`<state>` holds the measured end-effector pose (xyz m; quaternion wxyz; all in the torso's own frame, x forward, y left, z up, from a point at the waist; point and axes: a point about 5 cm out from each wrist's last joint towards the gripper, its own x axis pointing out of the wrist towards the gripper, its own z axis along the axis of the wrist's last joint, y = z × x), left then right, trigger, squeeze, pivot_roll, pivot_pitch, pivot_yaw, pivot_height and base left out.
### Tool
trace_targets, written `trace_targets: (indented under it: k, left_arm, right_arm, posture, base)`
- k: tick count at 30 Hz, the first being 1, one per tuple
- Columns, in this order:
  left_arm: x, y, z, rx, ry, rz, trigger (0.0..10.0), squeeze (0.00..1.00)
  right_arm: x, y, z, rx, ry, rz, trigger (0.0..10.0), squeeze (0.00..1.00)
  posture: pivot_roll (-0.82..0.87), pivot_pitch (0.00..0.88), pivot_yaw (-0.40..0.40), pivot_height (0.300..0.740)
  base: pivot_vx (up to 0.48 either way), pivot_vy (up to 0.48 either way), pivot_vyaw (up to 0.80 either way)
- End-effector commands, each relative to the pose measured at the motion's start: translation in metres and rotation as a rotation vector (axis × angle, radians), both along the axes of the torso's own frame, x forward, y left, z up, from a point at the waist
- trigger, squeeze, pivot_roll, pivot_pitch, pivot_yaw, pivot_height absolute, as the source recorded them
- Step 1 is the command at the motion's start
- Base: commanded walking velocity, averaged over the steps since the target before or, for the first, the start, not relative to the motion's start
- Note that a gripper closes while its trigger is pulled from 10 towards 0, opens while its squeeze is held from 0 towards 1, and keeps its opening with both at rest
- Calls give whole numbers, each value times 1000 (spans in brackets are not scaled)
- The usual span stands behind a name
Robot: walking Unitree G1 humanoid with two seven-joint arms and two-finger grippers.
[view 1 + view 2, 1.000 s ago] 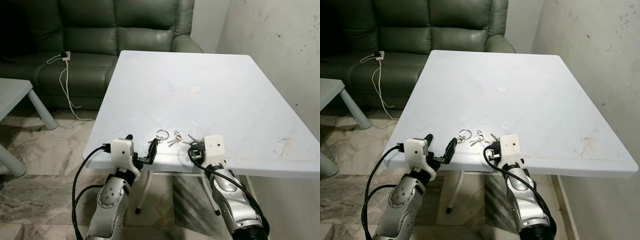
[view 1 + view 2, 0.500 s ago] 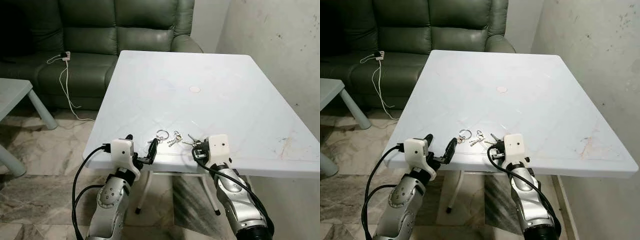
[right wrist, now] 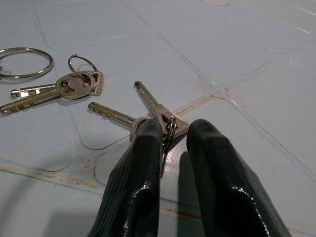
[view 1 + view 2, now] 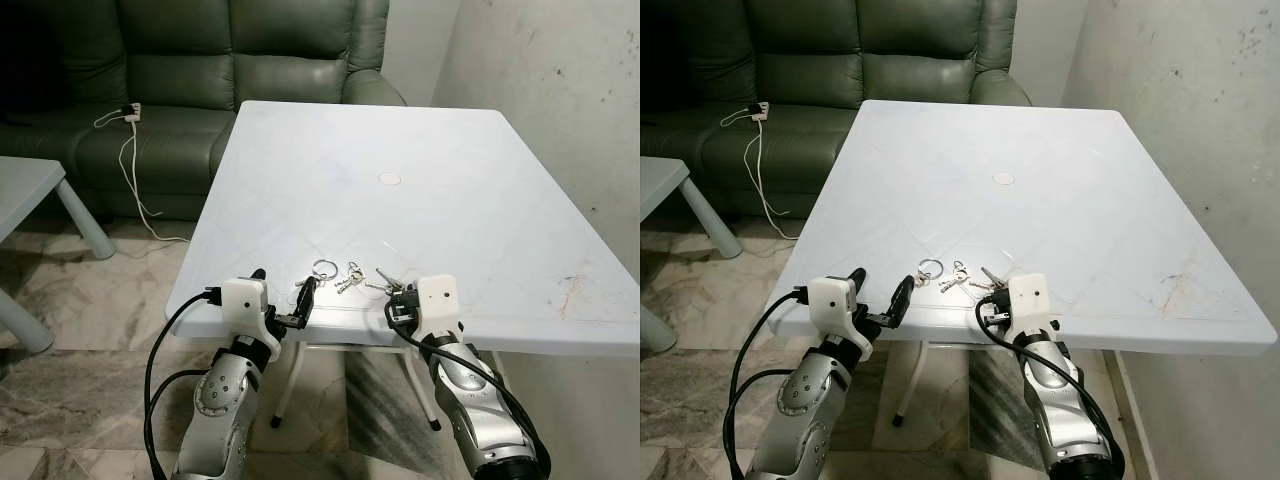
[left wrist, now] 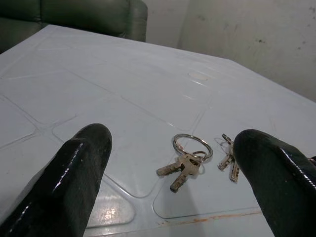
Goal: Hang keys on a hook
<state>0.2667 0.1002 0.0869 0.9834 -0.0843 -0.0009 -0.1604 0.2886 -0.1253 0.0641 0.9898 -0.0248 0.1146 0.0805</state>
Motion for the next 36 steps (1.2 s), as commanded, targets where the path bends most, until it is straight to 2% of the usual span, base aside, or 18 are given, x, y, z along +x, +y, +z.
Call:
trace_targets:
  k: [1,3,4,5,7,9,11,12,13,16,17,25,26,29,30,32,33,36]
  left_arm:
    - [2,-6,7,-6,-19,-14,10000,0]
    - [2,-6,7,-5,-19,-14,10000,0]
    - [2,-6,7,-6,-19,-14,10000,0]
    - [2,-6,6,-6,-19,-14,10000,0]
    - [2,-6,6,-6,-17,-14,10000,0]
    - [2,-6,6,-6,-17,-14,10000,0]
    - [2,-6,6,-6,-16,-13,10000,0]
    - [2,-6,6,-6,-17,-12,10000,0]
    - [2,-6,6,-6,-17,-12,10000,0]
    - [2,-6,6,-8,-17,-12,10000,0]
    - [2,-6,6,-7,-17,-12,10000,0]
    - [2,-7,7,-8,-16,-13,10000,0]
    - [2,-7,6,-9,-16,-14,10000,0]
    - [1,-7,6,-10,-15,-14,10000,0]
    - [1,-7,6,-10,-15,-14,10000,0]
    - [1,-7,6,-10,-15,-14,10000,0]
    - [1,-7,6,-10,-15,-13,10000,0]
    - [1,-7,6,-10,-15,-13,10000,0]
  right_arm:
    - [0,-4,0,2,-1,-5,5961,0]
    - [0,-4,0,2,-2,-5,5961,0]
    - [0,-5,0,0,-5,-6,2353,0]
    - [0,-5,0,-1,-6,-7,2275,0]
    - [0,-5,0,-1,-6,-6,3765,0]
    - [-1,-6,0,-2,-6,-6,3373,0]
    - [-1,-6,-1,-3,-2,-7,4431,0]
    - [-1,-7,-1,-3,0,-7,4431,0]
    - [-1,-7,-1,-4,-1,-6,8235,0]
    - [-1,-7,-1,-6,-1,-5,8588,0]
    - [-1,-7,-1,-8,0,-3,10000,0]
    - [-2,-8,-3,0,10,0,10000,0]
    - [-2,-9,-4,27,23,-13,10000,1000]
    - [-1,-10,-5,-11,30,-14,10000,996]
    - [-1,-9,-5,-1,24,-3,10000,180]
    - [-1,-9,-4,1,21,-1,10000,176]
    - [-2,-9,-5,2,22,3,10000,0]
    - [-2,-9,-4,10,17,8,10000,0]
  posture:
    - [27,9,-70,740]
    - [27,9,-70,740]
    - [27,11,-69,740]
    - [27,11,-69,740]
    - [27,11,-70,740]
    - [27,11,-70,740]
    - [27,12,-70,740]
    - [27,12,-70,740]
    - [27,13,-70,740]
    - [27,13,-70,740]
    - [26,13,-70,740]
    - [26,15,-71,740]
    - [27,15,-71,740]
    - [26,16,-71,740]
    - [27,16,-71,740]
    - [27,16,-71,740]
    - [27,16,-71,740]
    - [27,16,-71,740]
  base:
    - [0,0,0]
    - [0,0,0]
    - [0,0,0]
    - [0,0,0]
    - [0,0,0]
    - [0,0,0]
    - [0,0,0]
    - [0,0,0]
    - [0,0,0]
    - [0,0,0]
    - [0,0,0]
    - [0,0,0]
    - [0,0,0]
    - [0,0,0]
    - [0,0,0]
    - [0,0,0]
    - [0,0,0]
    - [0,0,0]
